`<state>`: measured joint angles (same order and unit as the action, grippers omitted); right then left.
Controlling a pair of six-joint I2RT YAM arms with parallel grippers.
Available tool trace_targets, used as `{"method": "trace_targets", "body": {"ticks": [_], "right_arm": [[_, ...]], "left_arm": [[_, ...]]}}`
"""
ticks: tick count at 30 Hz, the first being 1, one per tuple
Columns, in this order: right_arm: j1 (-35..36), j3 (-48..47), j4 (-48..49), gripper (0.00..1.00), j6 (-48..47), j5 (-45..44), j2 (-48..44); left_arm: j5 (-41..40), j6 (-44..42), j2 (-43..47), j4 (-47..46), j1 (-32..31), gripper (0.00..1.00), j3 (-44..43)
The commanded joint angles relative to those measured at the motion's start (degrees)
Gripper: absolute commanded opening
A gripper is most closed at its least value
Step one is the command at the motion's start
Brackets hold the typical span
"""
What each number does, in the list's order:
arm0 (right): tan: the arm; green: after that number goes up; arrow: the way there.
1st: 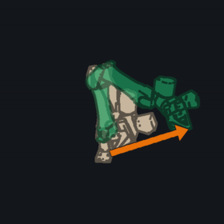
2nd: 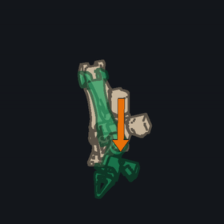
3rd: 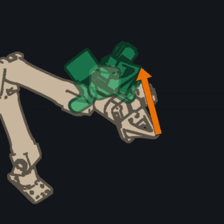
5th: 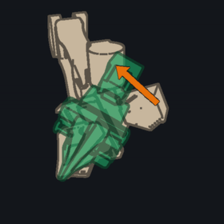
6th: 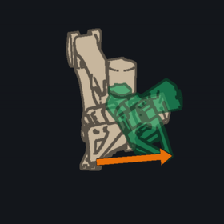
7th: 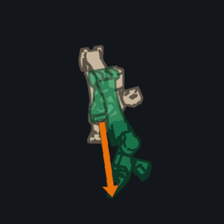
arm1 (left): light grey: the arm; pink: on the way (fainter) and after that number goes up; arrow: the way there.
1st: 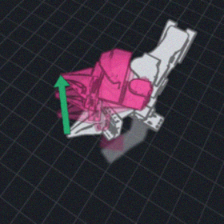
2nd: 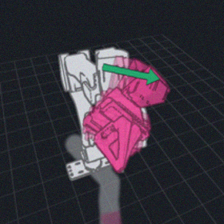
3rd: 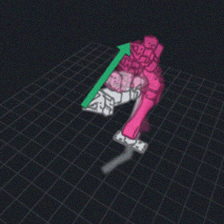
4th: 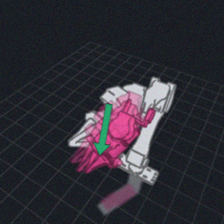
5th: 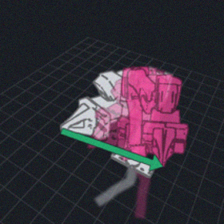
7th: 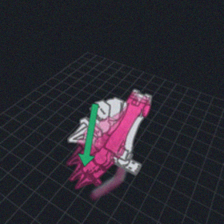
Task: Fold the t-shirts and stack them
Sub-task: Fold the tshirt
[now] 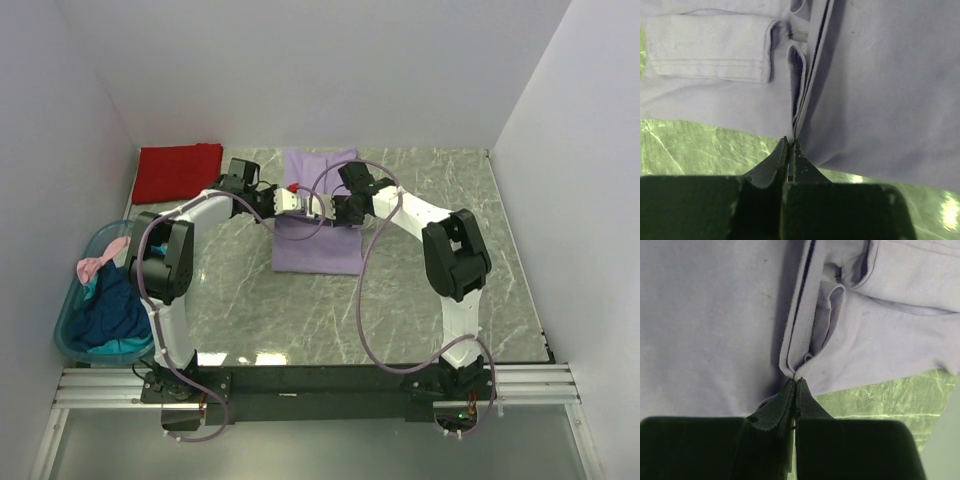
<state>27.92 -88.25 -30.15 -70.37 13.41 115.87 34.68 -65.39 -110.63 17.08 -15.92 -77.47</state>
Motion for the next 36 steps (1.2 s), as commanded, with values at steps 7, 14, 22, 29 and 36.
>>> {"method": "trace_targets", "body": {"ticks": [7, 14, 22, 29, 36], "right_arm": [[-1.5, -3.9, 1.7, 0.00, -1.4, 0.0, 1.7], [-2.3, -4.2, 7.1, 0.52, 1.9, -2.5, 1.1], [-5.3, -15.5, -2.8, 0.57, 14.2, 0.9, -4.0], [-5.8, -9.8, -14.1, 0.50, 41.6, 16.3, -8.8], [-6.5, 1.8, -1.8, 0.45, 65.8, 32.4, -9.3]], "left_arm": [[0.4, -1.2, -3.4, -3.6, 0.5, 0.00, -4.1], [-2.6, 5.1, -3.2, -9.5, 0.8, 0.41, -4.3], [-0.8, 20.4, 7.1, -4.1, 3.8, 0.51, -1.9], [11.2, 54.8, 13.6, -0.8, 3.9, 0.58, 6.1], [21.5, 88.4, 11.2, -22.7, 3.8, 0.56, 17.3]]}}
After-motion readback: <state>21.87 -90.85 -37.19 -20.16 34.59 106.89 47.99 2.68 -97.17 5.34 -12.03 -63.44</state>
